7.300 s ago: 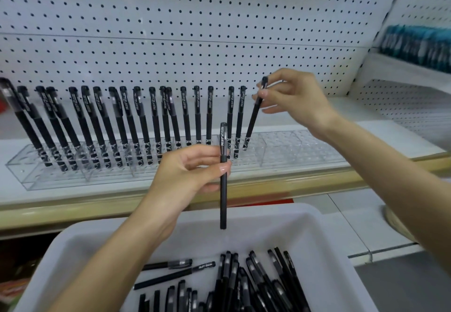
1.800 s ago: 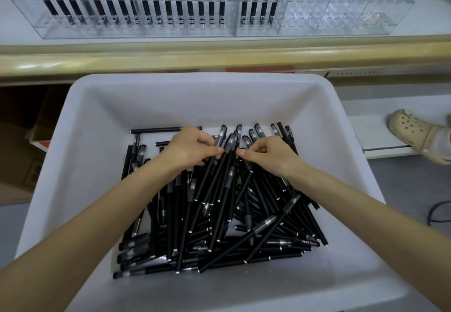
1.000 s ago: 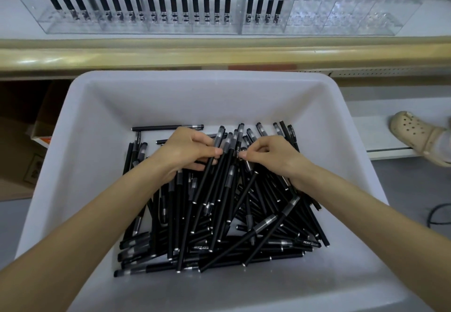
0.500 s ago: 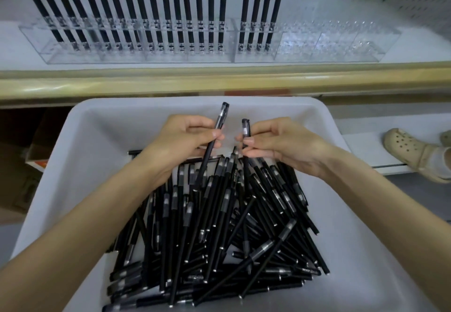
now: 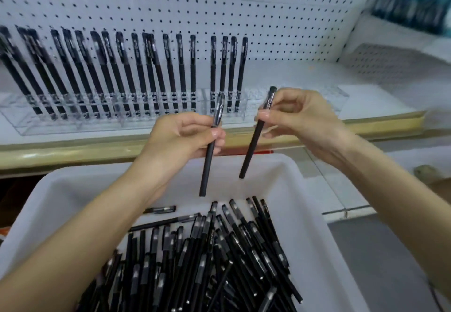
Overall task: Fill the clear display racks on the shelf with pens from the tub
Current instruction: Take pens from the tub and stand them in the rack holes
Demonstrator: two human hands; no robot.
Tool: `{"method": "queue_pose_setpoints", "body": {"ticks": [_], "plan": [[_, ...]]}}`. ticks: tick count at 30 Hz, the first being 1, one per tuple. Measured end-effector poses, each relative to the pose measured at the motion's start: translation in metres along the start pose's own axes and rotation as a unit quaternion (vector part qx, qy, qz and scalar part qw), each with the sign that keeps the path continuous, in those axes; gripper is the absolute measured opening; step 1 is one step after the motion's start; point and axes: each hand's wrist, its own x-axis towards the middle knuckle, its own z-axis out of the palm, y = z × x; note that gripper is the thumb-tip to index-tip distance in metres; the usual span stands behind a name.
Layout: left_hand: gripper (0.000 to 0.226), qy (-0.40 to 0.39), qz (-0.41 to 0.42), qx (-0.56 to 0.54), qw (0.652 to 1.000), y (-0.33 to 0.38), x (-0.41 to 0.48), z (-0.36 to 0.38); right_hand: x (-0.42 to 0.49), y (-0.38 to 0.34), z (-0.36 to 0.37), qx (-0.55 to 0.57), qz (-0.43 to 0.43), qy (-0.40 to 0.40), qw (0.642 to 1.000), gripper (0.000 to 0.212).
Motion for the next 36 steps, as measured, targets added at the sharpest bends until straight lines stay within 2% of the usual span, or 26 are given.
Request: {"method": "queue_pose_setpoints", "body": {"ticks": [4,7,13,18,21,28,36], "plan": [[0.021,0.040,0.032,-0.004,0.999,0.011,0.013,0.005,0.030,-0.037,-0.032,-0.017,-0.089,0.075,0.993,0.023],[0.018,0.039,0.032,0.003,0.999,0.017,0.021,0.007,0.056,-0.054,-0.050,-0.039,-0.138,0.107,0.984,0.020],[0.015,0.054,0.045,0.042,0.997,0.023,0.036,0.009,0.098,-0.050,-0.057,-0.061,-0.148,0.134,0.978,0.018],[0.013,0.061,0.059,0.047,0.995,0.021,0.044,0.009,0.113,-0.036,-0.049,-0.101,-0.127,0.100,0.982,0.026],[0.018,0.062,0.042,0.052,0.996,0.013,0.047,0.008,0.118,-0.031,-0.045,-0.135,-0.118,0.075,0.981,0.020],[0.019,0.052,0.035,0.049,0.997,0.008,0.049,0.011,0.127,-0.017,-0.035,-0.197,-0.081,0.005,0.977,0.022],[0.019,0.054,0.044,0.033,0.997,0.010,0.048,0.012,0.131,-0.011,-0.033,-0.190,-0.071,-0.005,0.979,0.022]]}}
